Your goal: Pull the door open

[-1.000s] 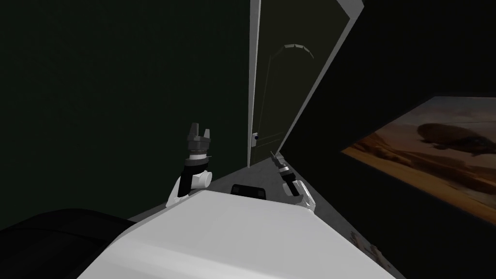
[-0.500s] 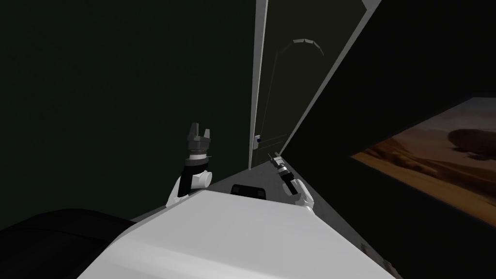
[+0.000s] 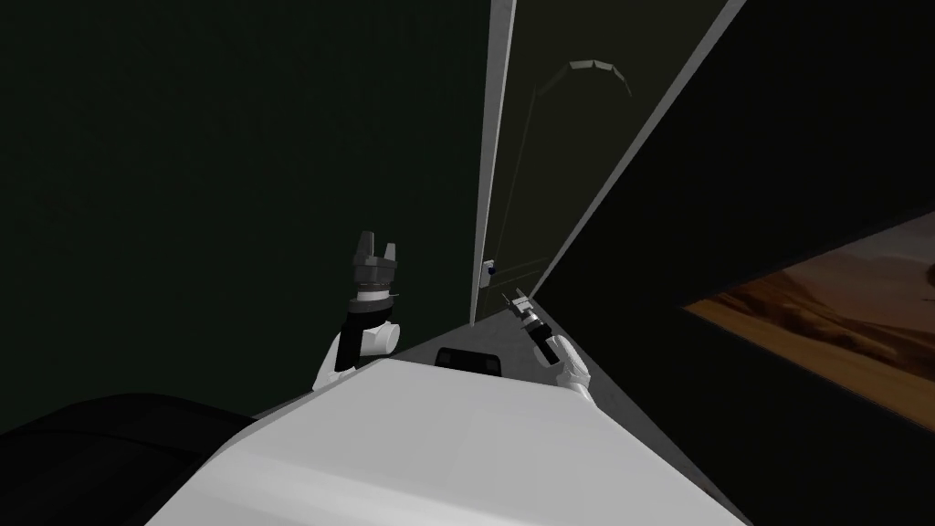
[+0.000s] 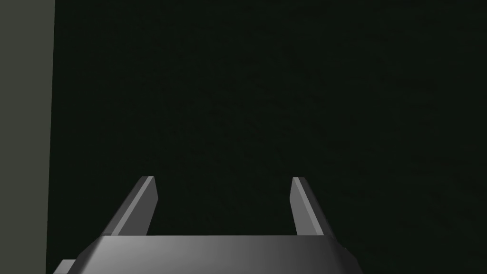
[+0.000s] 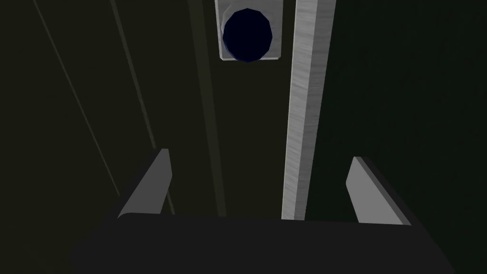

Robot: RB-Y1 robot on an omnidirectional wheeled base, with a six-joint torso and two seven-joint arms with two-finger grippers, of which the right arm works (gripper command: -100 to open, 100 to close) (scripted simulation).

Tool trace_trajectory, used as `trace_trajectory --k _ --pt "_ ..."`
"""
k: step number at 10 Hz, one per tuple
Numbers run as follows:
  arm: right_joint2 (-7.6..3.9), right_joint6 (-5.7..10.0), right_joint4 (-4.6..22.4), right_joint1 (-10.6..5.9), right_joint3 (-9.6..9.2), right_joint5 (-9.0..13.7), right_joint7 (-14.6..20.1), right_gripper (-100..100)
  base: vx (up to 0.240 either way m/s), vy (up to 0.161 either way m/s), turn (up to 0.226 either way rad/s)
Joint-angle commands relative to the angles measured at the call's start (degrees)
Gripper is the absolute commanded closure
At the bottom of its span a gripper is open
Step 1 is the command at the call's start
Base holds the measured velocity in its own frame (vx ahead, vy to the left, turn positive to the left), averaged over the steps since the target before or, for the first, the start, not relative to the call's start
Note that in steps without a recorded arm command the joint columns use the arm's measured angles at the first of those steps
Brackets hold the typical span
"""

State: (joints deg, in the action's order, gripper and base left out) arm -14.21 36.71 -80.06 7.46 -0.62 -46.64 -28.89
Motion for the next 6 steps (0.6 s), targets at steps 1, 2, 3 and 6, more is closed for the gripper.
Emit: trace_trajectory --k 1,2,3,6 --pt "-0.36 0.29 1.47 -0.63 -0.08 -1.62 -1.31 -100 0.149 0.019 0.035" --pt "-0.26 0.01 0.72 -0.38 -0.13 -1.04 -0.63 -100 0.069 0.007 0.008" --pt "1.46 -1.31 2.15 -1.81 -0.2 -1.44 -2.09 -100 0.118 0.03 0.026" --pt "4.15 -3.33 4.25 -3.96 -0.28 -1.87 -4.11 -100 0.186 0.037 0.057"
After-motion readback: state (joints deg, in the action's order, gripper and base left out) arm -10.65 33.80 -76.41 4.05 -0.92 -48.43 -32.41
